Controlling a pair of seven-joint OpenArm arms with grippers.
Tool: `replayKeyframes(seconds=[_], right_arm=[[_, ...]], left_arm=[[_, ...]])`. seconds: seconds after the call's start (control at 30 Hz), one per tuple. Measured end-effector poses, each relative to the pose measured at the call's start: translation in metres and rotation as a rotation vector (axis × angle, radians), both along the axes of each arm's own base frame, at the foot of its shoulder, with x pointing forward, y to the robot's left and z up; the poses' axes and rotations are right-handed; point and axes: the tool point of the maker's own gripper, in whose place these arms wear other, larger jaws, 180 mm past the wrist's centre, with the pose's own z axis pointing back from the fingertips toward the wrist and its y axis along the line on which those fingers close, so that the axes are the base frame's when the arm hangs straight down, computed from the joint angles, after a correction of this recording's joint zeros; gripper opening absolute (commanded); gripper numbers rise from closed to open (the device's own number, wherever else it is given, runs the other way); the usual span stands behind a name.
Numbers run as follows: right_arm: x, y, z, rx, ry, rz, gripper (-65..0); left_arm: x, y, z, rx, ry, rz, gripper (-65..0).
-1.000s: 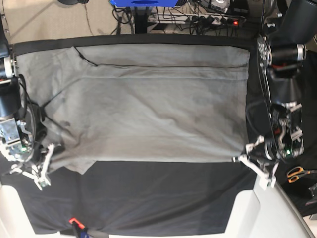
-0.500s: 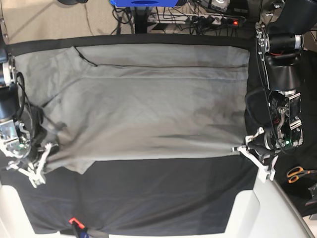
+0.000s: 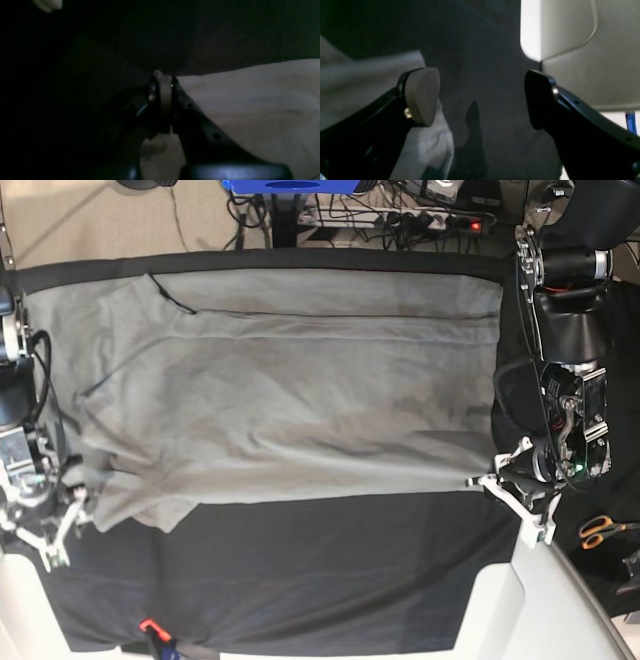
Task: Fold the T-shirt properly
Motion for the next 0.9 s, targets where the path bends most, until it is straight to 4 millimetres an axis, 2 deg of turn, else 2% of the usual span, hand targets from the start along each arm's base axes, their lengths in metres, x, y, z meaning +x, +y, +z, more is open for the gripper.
replayKeyframes(seconds=[0.07,0.1,0.13,0.2,0.27,0.3,0.37,0.43,0.5,0.67,0.9], right_arm=[[-0.007,0.002,-0.006,-0.007,0.056,-0.027,-15.9],[-0.016,0.006,-0.013,-0.008,0.102,-0.031,-19.1],[-0.028,0.015,-0.023,0.013,0.145,-0.021,-24.3],[-0.054,0.041,-0.034,0.182,0.177,-0.024,-37.8],[-0.071,0.056,-0.034,0.359,0.178,-0.039,-51.2],[-0.07,0.057,-0.028,0.402,0.171,-0.043,-56.1],[-0.061,0.044,-0.013,0.468,0.146,-0.096,-63.9],[-0.049,0.025,0.006,0.474,0.097,-0.139,-64.5],[-0.051,0.016,0.008,0.465,0.104,-0.158,-64.8],[-0.087,0.03,-0.034,0.478,0.301,-0.195,-64.8],[-0.086,0.038,-0.037,0.492,0.304,-0.192,-64.8]], left_arm=[[0.0,-0.001,0.0,-0.002,0.0,-0.002,-65.0],[-0.001,0.0,-0.001,0.0,0.003,-0.002,-65.0],[-0.002,0.0,-0.002,0.0,0.005,0.0,-65.0],[-0.004,0.003,-0.003,0.004,0.011,0.002,-65.0],[-0.004,0.007,-0.001,0.015,0.011,0.0,-65.0],[-0.003,0.008,0.0,0.016,0.009,0.002,-65.0],[-0.003,0.013,0.002,0.02,0.003,0.01,-65.0],[-0.002,0.015,0.003,0.025,0.001,0.011,-65.0],[-0.003,0.018,0.003,0.029,0.005,0.012,-65.0],[-0.005,0.019,0.002,0.032,0.008,0.013,-65.0],[-0.004,0.02,0.003,0.035,0.005,0.013,-65.0]])
